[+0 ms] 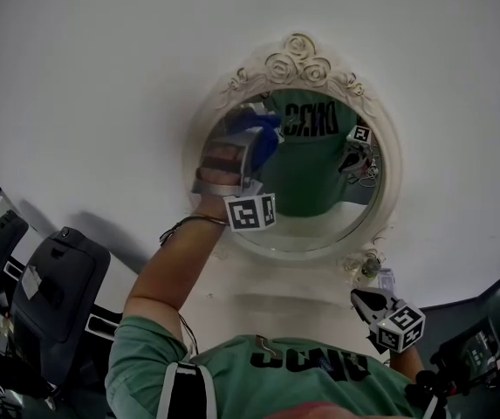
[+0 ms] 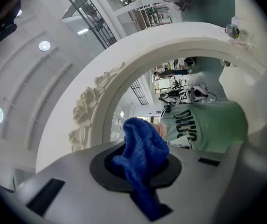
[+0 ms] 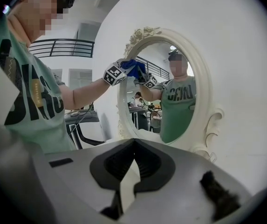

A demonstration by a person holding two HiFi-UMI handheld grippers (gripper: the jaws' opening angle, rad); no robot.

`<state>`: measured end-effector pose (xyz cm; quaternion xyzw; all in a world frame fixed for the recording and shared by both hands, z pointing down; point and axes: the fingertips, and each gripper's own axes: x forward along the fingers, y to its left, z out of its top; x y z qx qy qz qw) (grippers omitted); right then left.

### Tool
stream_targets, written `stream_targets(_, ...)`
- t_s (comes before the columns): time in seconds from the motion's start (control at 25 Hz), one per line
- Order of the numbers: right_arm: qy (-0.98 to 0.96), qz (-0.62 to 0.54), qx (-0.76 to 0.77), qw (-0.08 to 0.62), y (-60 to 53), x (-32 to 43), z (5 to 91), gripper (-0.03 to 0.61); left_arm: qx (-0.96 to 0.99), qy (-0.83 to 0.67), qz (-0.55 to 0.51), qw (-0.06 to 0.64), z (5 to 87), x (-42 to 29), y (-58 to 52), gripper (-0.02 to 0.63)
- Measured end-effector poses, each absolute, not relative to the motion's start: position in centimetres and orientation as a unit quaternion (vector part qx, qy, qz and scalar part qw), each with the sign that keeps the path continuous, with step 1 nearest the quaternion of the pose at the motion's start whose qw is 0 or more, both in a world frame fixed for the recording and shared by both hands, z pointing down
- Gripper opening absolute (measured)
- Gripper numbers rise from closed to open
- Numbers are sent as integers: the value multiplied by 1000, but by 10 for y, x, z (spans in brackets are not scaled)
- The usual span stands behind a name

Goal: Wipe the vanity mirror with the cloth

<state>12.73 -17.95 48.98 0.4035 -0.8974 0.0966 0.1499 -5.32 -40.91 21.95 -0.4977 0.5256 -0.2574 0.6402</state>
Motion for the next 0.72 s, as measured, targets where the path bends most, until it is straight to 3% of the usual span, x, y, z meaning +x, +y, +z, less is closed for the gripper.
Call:
stream_targets(0.4, -884, 124, 437, 112, -163, 188, 517, 11, -515, 431, -233, 703, 223, 136, -379, 51)
stream_targets(0.72, -882, 135, 442, 94, -158, 205, 525, 11, -519, 409, -231, 714, 231, 169, -375, 51)
